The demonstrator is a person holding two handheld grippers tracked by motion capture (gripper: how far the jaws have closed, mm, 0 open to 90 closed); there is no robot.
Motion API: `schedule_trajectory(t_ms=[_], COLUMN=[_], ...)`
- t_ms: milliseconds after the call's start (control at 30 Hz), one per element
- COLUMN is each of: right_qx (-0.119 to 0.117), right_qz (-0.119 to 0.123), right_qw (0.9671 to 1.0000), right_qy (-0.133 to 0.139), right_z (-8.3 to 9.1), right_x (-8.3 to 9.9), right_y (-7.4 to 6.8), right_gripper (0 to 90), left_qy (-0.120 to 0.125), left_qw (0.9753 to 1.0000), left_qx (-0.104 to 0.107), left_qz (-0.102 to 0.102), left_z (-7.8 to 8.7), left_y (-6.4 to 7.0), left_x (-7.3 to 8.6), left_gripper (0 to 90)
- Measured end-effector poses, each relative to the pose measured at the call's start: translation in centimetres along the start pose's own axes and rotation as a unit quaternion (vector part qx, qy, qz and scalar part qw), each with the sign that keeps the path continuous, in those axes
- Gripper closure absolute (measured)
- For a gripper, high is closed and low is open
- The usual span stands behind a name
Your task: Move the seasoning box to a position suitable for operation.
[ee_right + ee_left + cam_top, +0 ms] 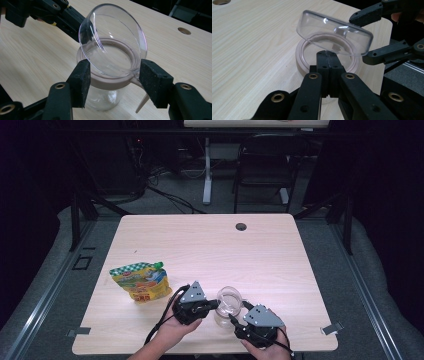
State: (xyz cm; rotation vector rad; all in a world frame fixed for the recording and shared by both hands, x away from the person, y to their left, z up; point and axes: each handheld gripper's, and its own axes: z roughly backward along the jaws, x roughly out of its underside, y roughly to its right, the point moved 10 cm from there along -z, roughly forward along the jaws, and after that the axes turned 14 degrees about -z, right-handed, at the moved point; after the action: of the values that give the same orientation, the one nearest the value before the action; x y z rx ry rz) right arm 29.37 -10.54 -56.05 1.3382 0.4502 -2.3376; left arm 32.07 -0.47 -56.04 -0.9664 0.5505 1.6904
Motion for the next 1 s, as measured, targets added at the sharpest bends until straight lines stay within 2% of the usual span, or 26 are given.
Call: schedule_trajectory(t_ms=[300,433,600,1000], right_qx=[-0.002,-0.004,-0.009,-0.016], right_qz=[-0.003,-0.009,-0.023,-0.036], right_qw=[1.0,0.9998,0.999,0.9982], right_qy=[0.004,0.016,0.037,0.045], right_z=[0.0,0.3,0.8,1.5], right_x=[-0.1,-0.4,-1.0,-1.2], right_y=[0.0,0.1,0.4,0.5], right_gripper=[42.3,42.9,45.8,54.8], left_qy=[0.0,0.0,0.0,0.001], left_qw=[1.0,1.0,1.0,1.0], left_qx=[-0.001,0.001,0.003,0.004], left_qz=[0.004,0.002,0.001,0.002], left_z=[-0.1,-0.1,-0.1,-0.1], left_y=[0.0,-0.1,-0.1,-0.1], left_x=[0.2,0.3,0.3,0.3], left_gripper=[90.0,90.0,90.0,90.0])
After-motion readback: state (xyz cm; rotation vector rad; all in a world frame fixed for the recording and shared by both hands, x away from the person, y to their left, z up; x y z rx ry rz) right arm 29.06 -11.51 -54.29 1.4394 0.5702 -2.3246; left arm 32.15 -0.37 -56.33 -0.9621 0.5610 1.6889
